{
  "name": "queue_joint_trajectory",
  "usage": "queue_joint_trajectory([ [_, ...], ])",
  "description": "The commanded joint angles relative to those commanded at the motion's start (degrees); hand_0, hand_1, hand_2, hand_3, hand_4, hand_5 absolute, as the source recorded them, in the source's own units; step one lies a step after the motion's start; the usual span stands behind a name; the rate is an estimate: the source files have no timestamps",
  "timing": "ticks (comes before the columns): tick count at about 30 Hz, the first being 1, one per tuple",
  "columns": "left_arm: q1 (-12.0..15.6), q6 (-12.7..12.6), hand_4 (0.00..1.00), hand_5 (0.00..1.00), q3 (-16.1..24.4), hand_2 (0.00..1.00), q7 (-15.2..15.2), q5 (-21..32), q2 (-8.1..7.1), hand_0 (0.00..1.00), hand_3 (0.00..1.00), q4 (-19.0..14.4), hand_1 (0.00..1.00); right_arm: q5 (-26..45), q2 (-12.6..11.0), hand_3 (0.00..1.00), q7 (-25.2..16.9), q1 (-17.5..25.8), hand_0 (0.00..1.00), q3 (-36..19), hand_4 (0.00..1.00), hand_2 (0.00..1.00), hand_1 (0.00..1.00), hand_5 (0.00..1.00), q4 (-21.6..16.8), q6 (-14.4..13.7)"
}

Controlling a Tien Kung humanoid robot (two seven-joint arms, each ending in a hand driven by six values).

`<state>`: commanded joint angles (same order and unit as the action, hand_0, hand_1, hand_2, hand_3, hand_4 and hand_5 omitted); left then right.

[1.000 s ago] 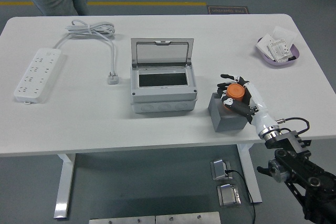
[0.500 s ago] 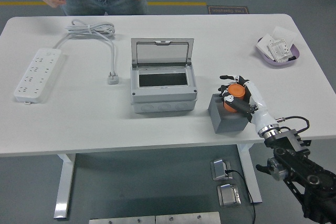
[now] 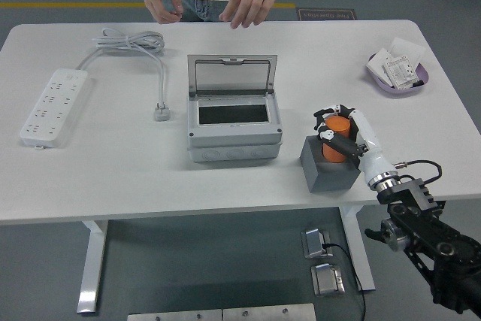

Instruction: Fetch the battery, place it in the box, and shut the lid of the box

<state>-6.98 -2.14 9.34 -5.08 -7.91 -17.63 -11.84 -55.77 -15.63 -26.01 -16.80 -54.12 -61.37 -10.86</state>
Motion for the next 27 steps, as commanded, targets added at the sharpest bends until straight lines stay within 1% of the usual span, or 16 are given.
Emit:
queue_joint_trajectory([
  [7, -0.03, -0.01, 0.667, 0.190, -0.47, 0.634, 0.00, 0.37, 0.03, 0.636, 0.619, 0.02, 0.677, 0.42, -0.78, 0.419, -0.08, -3.31, 0.188, 1.25, 0.002, 0.365, 0.198, 0.002, -0.08, -0.26],
  [13, -0.04, -0.04, 0.667, 0.189, -1.18, 0.634, 0.00, 0.96, 0.00, 0.635, 0.619, 0.11, 0.676, -0.04, -1.56, 0.418, 0.95, -7.37, 0.192, 4.40, 0.002, 0.365, 0.193, 0.002, 0.04, -0.60],
  [16, -0.01, -0.03, 0.668, 0.190, -2.15, 0.635, 0.00, 1.91, -0.01, 0.635, 0.619, 0.23, 0.676, -3.40, -1.68, 0.417, 3.59, -10.72, 0.193, 7.73, 0.002, 0.364, 0.191, 0.002, 0.41, -1.19],
  [19, -0.01, -0.02, 0.668, 0.190, -3.95, 0.635, 0.01, 3.75, -0.03, 0.635, 0.619, 0.44, 0.676, -7.12, -1.16, 0.417, 6.65, -13.89, 0.193, 10.69, 0.002, 0.364, 0.191, 0.002, 1.22, -1.33],
  [24, 0.09, -0.01, 0.670, 0.191, -7.72, 0.636, 0.06, 7.59, -0.16, 0.635, 0.620, 0.77, 0.676, -14.39, 0.62, 0.414, 12.59, -19.36, 0.192, 14.60, 0.002, 0.364, 0.192, 0.002, 2.71, -0.63],
  [27, 0.19, -0.02, 0.670, 0.191, -8.26, 0.636, -0.22, 8.15, -0.36, 0.635, 0.620, 0.92, 0.676, -19.07, 1.96, 0.414, 16.27, -22.72, 0.192, 17.04, 0.002, 0.364, 0.192, 0.002, 4.12, 0.03],
])
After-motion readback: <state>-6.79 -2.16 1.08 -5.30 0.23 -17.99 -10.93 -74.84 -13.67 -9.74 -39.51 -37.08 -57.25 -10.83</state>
